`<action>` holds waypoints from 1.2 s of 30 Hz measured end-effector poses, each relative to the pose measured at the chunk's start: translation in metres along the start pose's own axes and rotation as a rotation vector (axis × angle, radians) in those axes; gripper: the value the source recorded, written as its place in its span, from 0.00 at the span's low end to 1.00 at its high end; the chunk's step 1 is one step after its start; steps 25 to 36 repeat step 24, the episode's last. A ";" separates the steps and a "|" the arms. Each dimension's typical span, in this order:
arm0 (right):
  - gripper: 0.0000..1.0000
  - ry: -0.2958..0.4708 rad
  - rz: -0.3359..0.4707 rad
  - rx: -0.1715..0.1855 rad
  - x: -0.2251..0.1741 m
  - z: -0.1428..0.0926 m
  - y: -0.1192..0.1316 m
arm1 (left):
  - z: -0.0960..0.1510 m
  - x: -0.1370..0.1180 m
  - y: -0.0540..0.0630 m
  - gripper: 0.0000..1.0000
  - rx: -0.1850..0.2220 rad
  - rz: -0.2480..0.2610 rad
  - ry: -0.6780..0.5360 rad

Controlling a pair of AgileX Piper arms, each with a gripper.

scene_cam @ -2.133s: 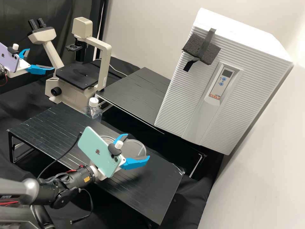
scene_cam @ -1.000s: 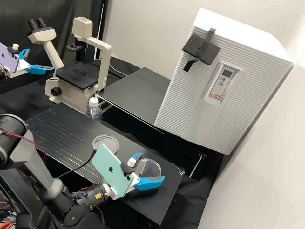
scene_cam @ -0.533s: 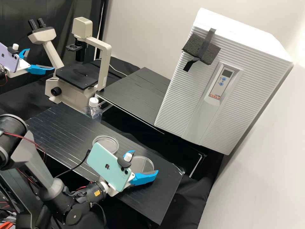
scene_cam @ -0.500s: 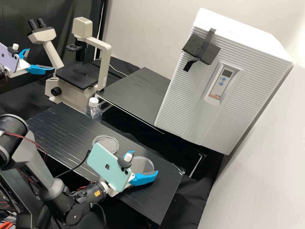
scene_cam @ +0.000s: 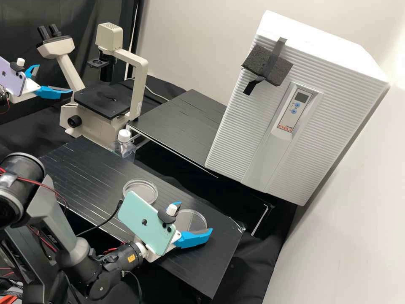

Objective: Open the petri dish lid.

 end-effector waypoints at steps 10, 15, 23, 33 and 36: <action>1.00 0.006 0.002 0.013 0.001 -0.001 0.000 | 0.000 0.000 0.000 1.00 0.000 0.000 0.000; 1.00 0.006 0.029 0.068 -0.003 -0.003 0.004 | 0.000 0.000 0.000 1.00 0.000 0.000 0.000; 1.00 0.004 0.130 0.184 -0.013 -0.011 0.018 | 0.000 0.000 0.000 1.00 0.000 0.000 0.000; 1.00 0.014 0.138 0.192 -0.013 -0.012 0.019 | 0.000 0.000 0.000 1.00 0.000 0.000 0.000; 1.00 0.014 0.138 0.192 -0.013 -0.012 0.019 | 0.000 0.000 0.000 1.00 0.000 0.000 0.000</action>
